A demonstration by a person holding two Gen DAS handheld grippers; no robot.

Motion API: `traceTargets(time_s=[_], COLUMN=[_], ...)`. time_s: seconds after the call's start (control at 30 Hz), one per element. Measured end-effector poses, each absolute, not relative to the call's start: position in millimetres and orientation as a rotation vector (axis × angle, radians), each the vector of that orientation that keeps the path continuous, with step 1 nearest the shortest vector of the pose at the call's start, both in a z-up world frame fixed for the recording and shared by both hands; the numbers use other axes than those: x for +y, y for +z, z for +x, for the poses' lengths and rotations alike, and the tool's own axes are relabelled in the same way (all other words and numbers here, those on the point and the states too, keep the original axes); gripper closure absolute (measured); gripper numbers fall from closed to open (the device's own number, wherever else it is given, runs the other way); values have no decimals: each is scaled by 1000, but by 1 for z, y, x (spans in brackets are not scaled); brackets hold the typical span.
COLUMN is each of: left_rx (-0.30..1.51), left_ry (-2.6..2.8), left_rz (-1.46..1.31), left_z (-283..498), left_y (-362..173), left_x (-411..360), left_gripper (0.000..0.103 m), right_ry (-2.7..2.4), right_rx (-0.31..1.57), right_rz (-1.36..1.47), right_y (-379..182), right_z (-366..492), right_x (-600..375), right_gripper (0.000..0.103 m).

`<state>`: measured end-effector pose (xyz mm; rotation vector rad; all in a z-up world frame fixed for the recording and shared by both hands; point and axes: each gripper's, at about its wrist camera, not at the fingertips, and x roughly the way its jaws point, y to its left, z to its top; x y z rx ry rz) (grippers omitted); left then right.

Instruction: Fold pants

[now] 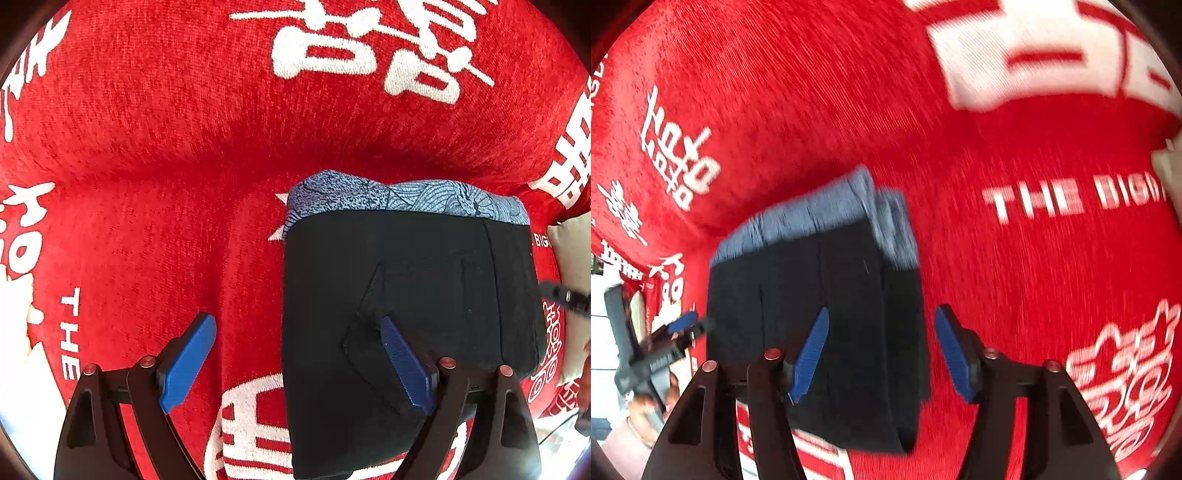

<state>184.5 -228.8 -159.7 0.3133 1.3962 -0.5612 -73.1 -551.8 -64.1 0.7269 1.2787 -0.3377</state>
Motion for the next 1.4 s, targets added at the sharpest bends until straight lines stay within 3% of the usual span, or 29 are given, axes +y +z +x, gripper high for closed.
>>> traceTargets(time_s=[0.4,0.43,0.47,0.67,1.13,1.23,1.33,1.4], left_rx=[1451,1470,1498,1623,1660,1619,1568,1549], left_ry=[-650,-672,-696,-779,-899,-907,-883,-874], left_rz=[206,190,173,113,109,117,125,111], left_z=[186,188,190,202,204,198,192,191], left_y=[-169,-171,-174,-195,-219,-214,-204,-195], left_x=[-233,-233,-233,-232,-260,-267,-269,-265], left_gripper=[11,9,0,1,1,10,23,33], right_ry=[-290,-273,-261,-196,87,99,74,75], right_rx=[1282,1277,1273,1247,1171,1188,1185,1177], right_rz=[849,866,879,975,1175,1145,1181,1171], right_y=[-76,-80,-82,-95,-132,-132,-132,-124], right_z=[-107,-106,-104,-111,-105,-95,-95,-95], right_x=[-557,-555,-554,-569,-610,-606,-602,-597], right_gripper=[31,31,31,29,29,32,53,59])
